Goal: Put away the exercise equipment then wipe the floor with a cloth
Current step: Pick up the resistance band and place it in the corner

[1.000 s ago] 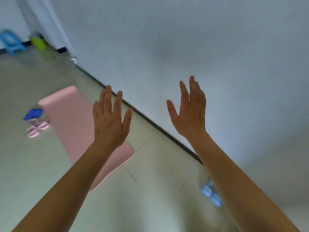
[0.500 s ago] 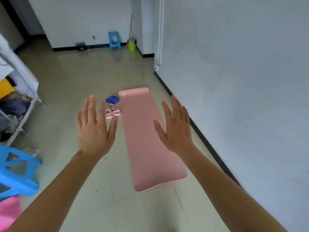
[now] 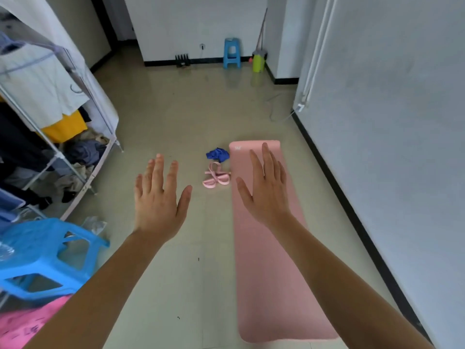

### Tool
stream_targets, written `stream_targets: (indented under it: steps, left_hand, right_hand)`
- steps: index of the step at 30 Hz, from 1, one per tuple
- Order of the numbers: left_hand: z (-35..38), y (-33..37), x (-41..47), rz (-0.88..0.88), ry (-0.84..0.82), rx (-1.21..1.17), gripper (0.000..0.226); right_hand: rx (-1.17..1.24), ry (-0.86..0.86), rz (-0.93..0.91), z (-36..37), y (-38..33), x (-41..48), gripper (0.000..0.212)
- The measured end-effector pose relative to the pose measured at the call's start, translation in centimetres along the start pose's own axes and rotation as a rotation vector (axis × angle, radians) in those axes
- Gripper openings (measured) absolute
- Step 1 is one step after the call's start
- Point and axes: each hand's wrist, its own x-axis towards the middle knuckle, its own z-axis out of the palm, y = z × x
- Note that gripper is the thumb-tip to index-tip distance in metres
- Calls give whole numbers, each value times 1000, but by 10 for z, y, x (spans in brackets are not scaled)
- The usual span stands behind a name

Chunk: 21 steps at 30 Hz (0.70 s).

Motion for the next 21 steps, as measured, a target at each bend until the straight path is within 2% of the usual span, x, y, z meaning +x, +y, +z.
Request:
stream_targets:
  steps: [9, 15, 21]
  left_hand:
    - [134, -167, 122, -46, -259, 85, 70]
    - [190, -244, 272, 39, -273, 34, 66]
    - [231, -267, 429, 186, -198, -18, 63]
  right_hand:
    - [-59, -203, -52, 196, -35, 160, 68]
    - [-92, -201, 108, 272, -50, 277, 73]
    - [-159, -123, 226, 302, -23, 385, 72]
